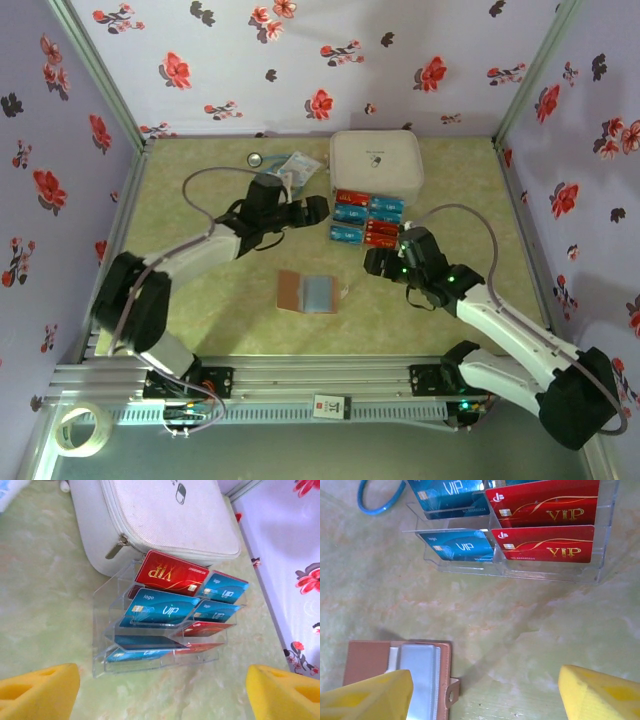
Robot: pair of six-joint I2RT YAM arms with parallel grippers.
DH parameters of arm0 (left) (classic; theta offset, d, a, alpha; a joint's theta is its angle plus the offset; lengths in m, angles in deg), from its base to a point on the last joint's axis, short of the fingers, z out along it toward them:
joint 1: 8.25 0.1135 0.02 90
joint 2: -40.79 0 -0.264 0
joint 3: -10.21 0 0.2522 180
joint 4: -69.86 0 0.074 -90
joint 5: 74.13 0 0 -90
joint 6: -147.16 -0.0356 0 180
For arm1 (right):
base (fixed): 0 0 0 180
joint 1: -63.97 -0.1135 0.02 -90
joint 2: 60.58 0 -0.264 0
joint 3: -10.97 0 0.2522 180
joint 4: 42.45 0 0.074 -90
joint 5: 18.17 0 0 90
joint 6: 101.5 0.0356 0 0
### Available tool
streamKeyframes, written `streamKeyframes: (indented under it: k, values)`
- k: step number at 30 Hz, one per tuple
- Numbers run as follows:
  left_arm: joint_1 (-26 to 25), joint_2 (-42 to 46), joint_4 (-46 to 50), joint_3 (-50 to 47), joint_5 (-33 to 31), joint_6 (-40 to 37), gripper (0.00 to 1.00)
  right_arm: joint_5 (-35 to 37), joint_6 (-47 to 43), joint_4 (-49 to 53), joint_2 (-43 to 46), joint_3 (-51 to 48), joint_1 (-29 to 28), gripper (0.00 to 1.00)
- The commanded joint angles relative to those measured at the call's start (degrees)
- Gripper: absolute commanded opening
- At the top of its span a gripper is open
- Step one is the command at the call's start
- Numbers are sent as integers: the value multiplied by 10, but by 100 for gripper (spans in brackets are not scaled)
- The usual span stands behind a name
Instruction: Put the credit cards into the card holder
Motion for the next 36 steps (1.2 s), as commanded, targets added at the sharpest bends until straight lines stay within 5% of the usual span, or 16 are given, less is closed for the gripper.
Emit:
streamKeyframes:
  k: [1, 5, 14, 36]
  values:
    - [1, 53, 55, -43, -7, -8, 87, -37, -31, 10, -14, 18, 4, 73]
    - [0, 118, 87, -98, -13, 21, 87, -102, 4, -53, -32, 8, -9, 63]
    - [-41, 212, 85, -201, -28, 84, 79, -53, 44, -116, -139, 34, -121, 50]
    - [-96, 159, 73, -256, -64, 82, 40, -78, 63, -201, -332, 94, -150, 25]
